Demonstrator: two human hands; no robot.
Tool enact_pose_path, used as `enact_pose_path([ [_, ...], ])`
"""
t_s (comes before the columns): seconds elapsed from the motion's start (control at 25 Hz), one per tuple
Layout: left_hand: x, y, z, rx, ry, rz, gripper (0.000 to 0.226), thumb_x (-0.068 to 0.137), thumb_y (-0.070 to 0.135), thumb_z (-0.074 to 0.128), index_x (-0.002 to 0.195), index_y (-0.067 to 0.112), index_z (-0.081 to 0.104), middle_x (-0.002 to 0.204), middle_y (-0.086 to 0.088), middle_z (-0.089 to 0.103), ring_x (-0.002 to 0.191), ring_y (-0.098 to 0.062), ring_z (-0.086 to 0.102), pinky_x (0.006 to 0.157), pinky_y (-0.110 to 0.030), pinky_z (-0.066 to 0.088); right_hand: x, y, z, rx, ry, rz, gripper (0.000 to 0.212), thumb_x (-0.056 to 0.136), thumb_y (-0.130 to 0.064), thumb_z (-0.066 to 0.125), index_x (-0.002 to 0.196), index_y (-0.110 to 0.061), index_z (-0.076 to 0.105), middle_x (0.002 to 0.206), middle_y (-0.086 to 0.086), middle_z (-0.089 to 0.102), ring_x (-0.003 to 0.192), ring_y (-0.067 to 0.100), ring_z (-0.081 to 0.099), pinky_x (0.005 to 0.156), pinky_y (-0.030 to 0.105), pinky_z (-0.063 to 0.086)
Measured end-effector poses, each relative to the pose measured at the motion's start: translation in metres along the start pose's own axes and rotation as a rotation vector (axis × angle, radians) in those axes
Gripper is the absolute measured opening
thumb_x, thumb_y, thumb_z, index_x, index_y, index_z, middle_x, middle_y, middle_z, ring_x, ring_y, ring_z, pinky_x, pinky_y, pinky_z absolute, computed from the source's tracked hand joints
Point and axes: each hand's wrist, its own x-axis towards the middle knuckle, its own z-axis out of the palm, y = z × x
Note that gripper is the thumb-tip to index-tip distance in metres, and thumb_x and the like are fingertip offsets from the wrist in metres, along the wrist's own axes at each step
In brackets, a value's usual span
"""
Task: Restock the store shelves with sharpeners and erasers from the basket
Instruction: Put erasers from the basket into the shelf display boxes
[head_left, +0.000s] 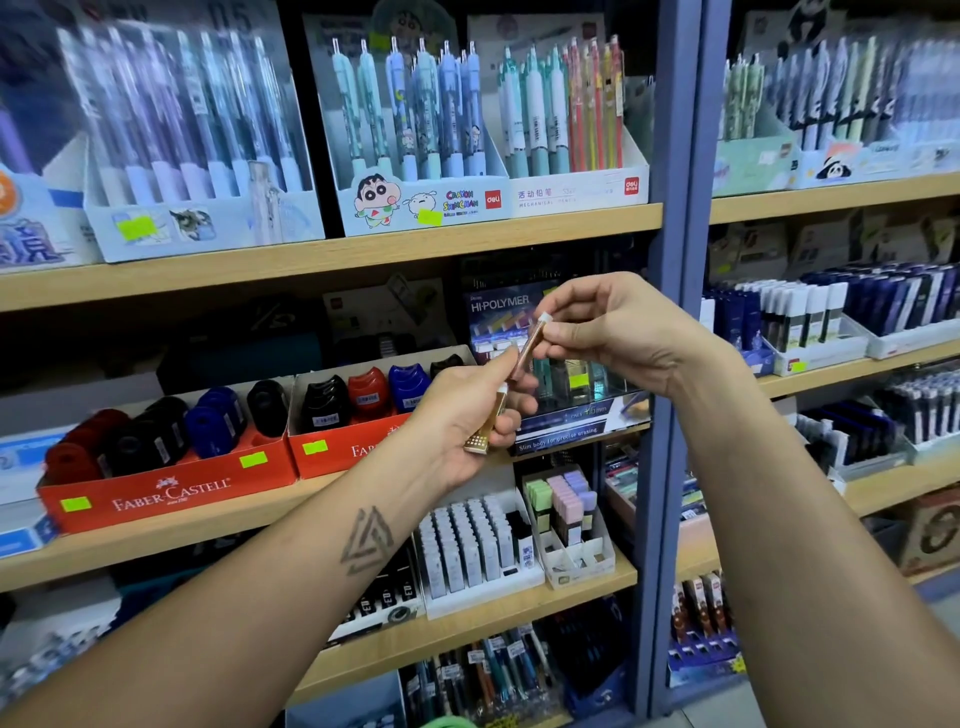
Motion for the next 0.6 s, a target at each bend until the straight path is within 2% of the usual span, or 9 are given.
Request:
enact_pose_path([
  [0.12,-0.001,0.001,-0.001,-0.090,-0.020,0.010,0.024,0.097,0.026,0.063,0.090,0.003,0.062,0.065,-0.007,0.055,0.038,-0.007,0.039,0.031,-0.015,0.027,-0.001,0.003,-0.002,0.050,-0.036,-0.006,0.026,0.085,0.014,0.064,0.110,0.008,0.067,0.102,0.026,0.071,0.086,0.029,0.072,0.076,0.027,0.060],
  [0.24,0.001,-0.001,0.001,-0.017,0.026,0.066,0.021,0.094,0.026,0.068,0.085,0.007,0.064,0.065,-0.006,0.054,0.039,-0.008,0.040,0.033,-0.016,0.028,-0.002,0.003,-0.005,0.019,-0.023,-0.005,0.031,0.083,0.009,0.069,0.113,0.004,0.068,0.101,0.024,0.073,0.087,0.028,0.072,0.078,0.031,0.059],
  [0.36,0.001,-0.001,0.005,-0.047,0.002,0.049,0.021,0.095,0.027,0.066,0.092,0.006,0.063,0.065,-0.005,0.053,0.040,-0.008,0.039,0.033,-0.017,0.029,-0.002,0.005,-0.007,-0.007,-0.010,-0.041,0.031,0.085,0.010,0.067,0.114,0.001,0.068,0.107,0.027,0.071,0.093,0.029,0.069,0.083,0.034,0.055],
  [0.44,-0.002,0.001,0.008,-0.113,-0.047,0.000,0.025,0.099,0.028,0.060,0.098,0.003,0.062,0.066,-0.005,0.052,0.040,-0.007,0.038,0.033,-0.016,0.028,-0.002,0.004,-0.006,0.033,0.000,-0.079,0.027,0.086,0.010,0.066,0.111,0.001,0.069,0.103,0.024,0.072,0.089,0.027,0.069,0.077,0.031,0.056],
  [0.52,-0.004,0.001,0.011,-0.103,-0.068,-0.046,0.031,0.103,0.031,0.052,0.103,0.001,0.060,0.066,-0.006,0.051,0.039,-0.007,0.037,0.032,-0.016,0.027,0.000,0.003,-0.008,0.034,0.139,-0.129,0.018,0.087,0.008,0.066,0.104,0.002,0.071,0.086,0.018,0.073,0.074,0.020,0.068,0.065,0.024,0.055],
  [0.6,-0.003,-0.001,0.012,-0.066,-0.055,-0.083,0.033,0.105,0.033,0.048,0.102,0.002,0.059,0.064,-0.006,0.050,0.037,-0.008,0.037,0.031,-0.015,0.027,0.007,0.005,-0.013,-0.116,0.351,-0.191,0.012,0.089,0.007,0.065,0.098,0.001,0.071,0.077,0.014,0.070,0.063,0.015,0.065,0.060,0.022,0.054],
])
